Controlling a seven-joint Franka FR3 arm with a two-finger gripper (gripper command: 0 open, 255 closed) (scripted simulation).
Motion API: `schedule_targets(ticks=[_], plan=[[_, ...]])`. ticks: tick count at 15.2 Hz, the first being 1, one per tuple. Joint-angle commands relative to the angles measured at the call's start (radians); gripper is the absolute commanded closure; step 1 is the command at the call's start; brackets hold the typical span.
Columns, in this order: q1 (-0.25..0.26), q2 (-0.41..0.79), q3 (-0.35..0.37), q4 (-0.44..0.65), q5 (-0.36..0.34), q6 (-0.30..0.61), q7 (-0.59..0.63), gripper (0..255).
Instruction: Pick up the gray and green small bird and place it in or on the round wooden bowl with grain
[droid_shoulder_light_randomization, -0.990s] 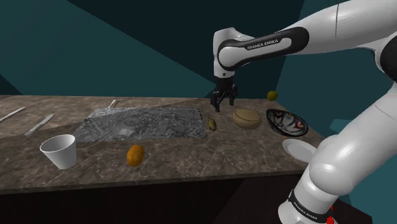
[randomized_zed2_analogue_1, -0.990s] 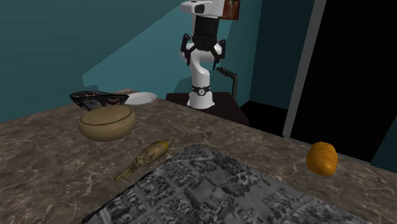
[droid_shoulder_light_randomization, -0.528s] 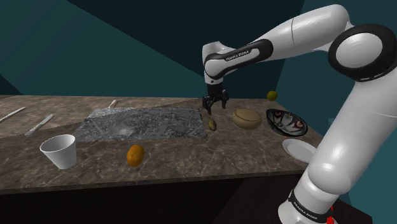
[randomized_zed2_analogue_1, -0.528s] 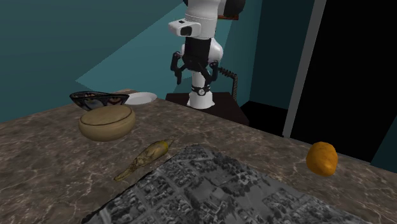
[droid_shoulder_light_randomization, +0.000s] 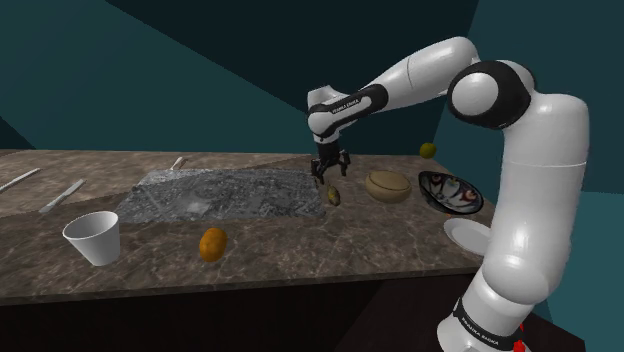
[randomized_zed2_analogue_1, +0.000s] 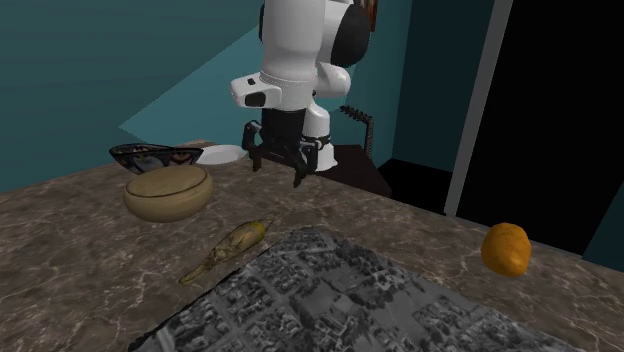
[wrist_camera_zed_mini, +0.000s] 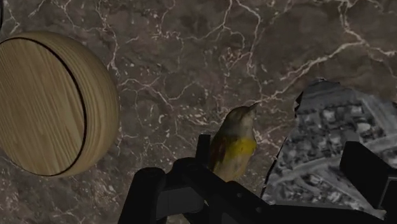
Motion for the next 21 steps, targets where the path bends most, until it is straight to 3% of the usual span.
schedule_targets(ticks=[1,8,16,21], plan=[[-0.007,0.079,-0.012,0.074,-0.006,-0.004,0.015,0],[-0.037,0.360,-0.054,0.374,-0.007,-0.053,0.051,0],[-0.048,0.385,-0.060,0.309,-0.013,0.036,0.058,0],[-0.048,0.385,-0.060,0.309,-0.013,0.036,0.058,0]])
